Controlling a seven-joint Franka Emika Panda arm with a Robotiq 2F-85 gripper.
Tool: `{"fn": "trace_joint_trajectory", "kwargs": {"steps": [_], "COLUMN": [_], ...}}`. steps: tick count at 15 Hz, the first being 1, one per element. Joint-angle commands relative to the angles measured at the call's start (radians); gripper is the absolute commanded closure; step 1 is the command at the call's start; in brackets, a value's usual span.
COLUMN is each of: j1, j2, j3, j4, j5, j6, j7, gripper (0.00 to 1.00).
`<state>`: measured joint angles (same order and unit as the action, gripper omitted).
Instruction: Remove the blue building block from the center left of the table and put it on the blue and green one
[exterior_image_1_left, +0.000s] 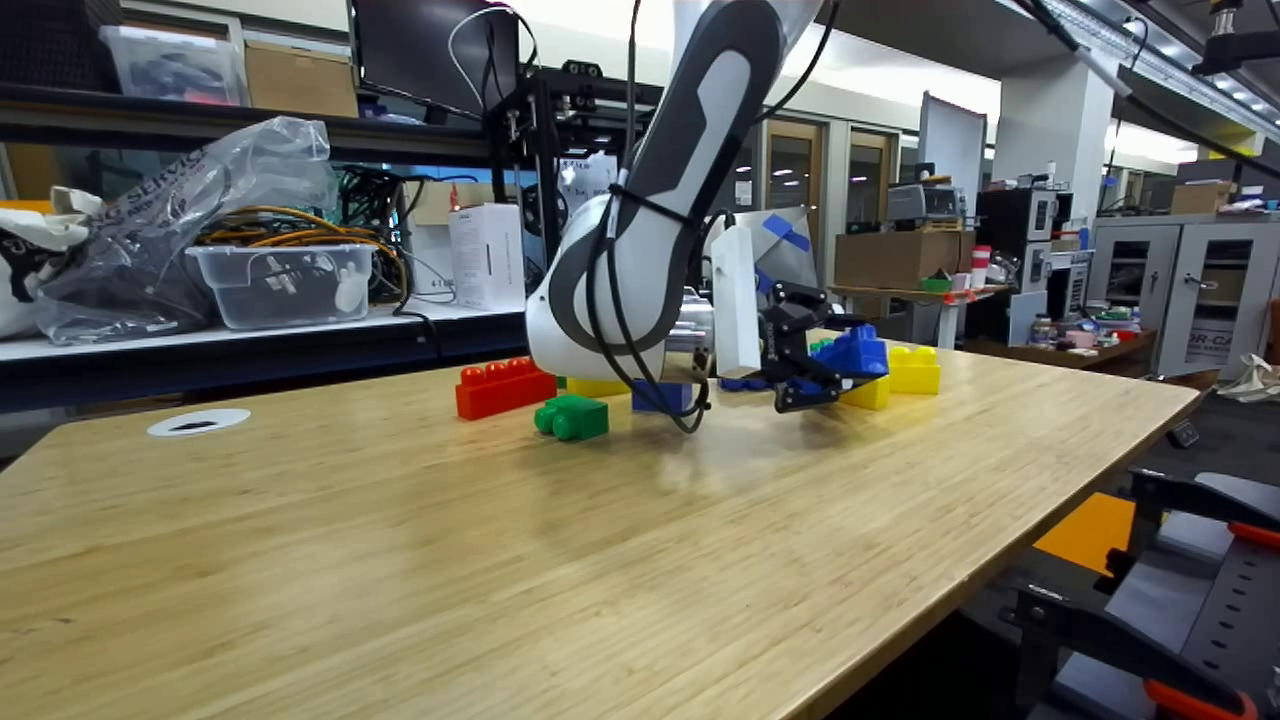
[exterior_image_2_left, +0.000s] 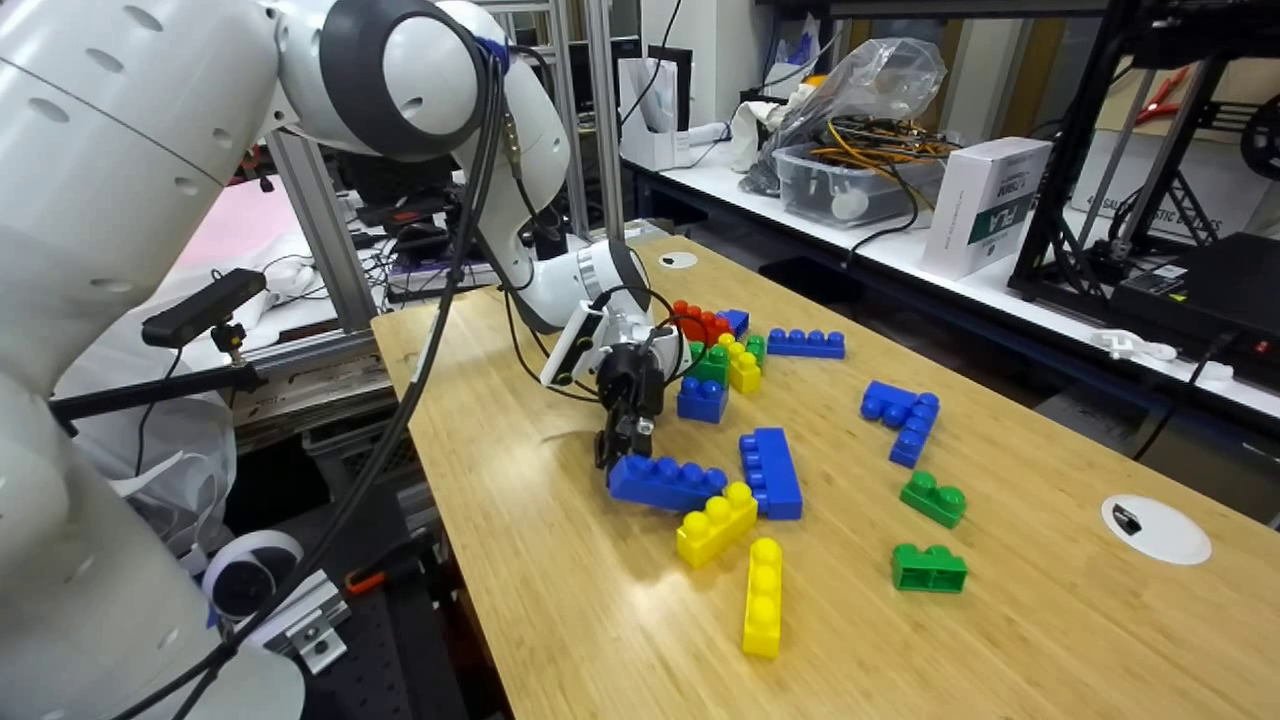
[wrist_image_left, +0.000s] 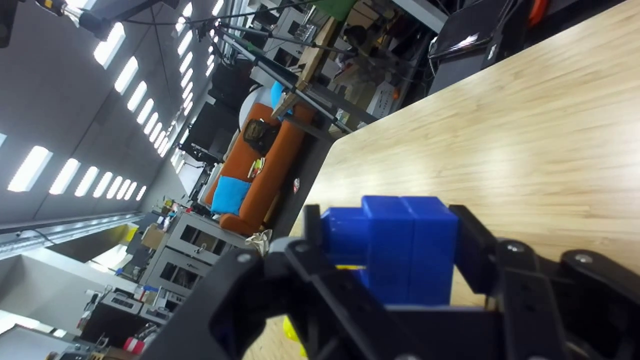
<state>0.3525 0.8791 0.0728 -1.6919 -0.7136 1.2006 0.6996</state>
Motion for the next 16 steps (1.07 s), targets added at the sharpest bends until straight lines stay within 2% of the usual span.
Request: {"fn": "trace_joint_trajectory", "kwargs": {"steps": [1, 12, 13, 14, 15, 16], "j1": [-0.004, -0.004, -0.003, -0.003, -0.002, -0.002], "j2": [0.019, 0.021, 0.022, 0.023, 0.023, 0.023], "j3": [-0.002, 0.000, 0.000, 0.000, 0.000, 0.001], "j4": [0.033, 0.043, 0.044, 0.045, 0.046, 0.046], "j5": [0.023, 0.037, 0.038, 0.039, 0.039, 0.041], "j6": [-0.031, -0.036, -0.038, -0.039, -0.039, -0.039], "j7": [-0.033, -0.060, -0.064, -0.069, -0.073, -0.079], "gripper": [0.62, 0.62, 0.36, 0.14, 0.15, 0.09]}}
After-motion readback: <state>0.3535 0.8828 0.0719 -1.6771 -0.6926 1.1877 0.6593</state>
